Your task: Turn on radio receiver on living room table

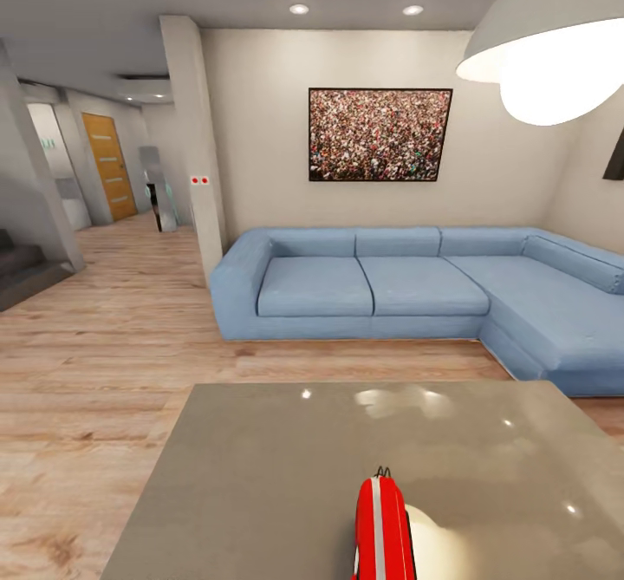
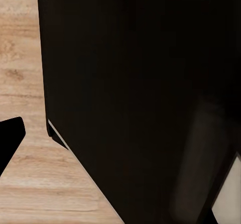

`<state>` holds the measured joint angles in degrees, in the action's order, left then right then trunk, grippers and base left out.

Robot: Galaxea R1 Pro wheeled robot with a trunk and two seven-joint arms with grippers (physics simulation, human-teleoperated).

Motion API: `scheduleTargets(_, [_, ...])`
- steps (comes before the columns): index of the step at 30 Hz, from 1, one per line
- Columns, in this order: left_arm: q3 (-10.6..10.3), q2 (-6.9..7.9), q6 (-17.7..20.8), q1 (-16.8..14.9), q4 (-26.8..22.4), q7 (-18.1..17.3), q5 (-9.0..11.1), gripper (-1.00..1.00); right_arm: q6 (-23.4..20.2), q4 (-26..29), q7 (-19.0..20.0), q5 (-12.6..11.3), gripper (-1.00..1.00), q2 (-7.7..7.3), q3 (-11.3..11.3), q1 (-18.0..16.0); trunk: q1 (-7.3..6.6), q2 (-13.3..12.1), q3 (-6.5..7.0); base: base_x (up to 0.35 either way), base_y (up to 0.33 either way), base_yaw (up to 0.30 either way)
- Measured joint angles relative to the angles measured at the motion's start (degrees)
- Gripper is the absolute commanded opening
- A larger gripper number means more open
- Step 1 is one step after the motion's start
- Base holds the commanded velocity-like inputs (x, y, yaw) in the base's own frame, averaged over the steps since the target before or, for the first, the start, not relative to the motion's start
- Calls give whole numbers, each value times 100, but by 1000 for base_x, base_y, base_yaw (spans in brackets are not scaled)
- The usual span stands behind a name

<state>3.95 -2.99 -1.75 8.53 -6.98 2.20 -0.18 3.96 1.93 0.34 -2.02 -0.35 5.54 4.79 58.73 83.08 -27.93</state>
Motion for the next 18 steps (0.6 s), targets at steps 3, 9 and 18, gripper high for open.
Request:
scheduleTargets(3, [-1,4,0,0,1,0,-2,100,0,0,-1,-2,100,0,0,1,0,0,0,0,0,2])
scheduleTargets(9, [0,5,-1,0,2,0,-1,100,0,0,-7,-24,100,0,-7,1,0,0,0,0,0,0])
scheduleTargets(18, [8,0,15,0,10,0,0,100,8,0,-8,-23,100,-3,-9,-2,0,0,0,0,0,0])
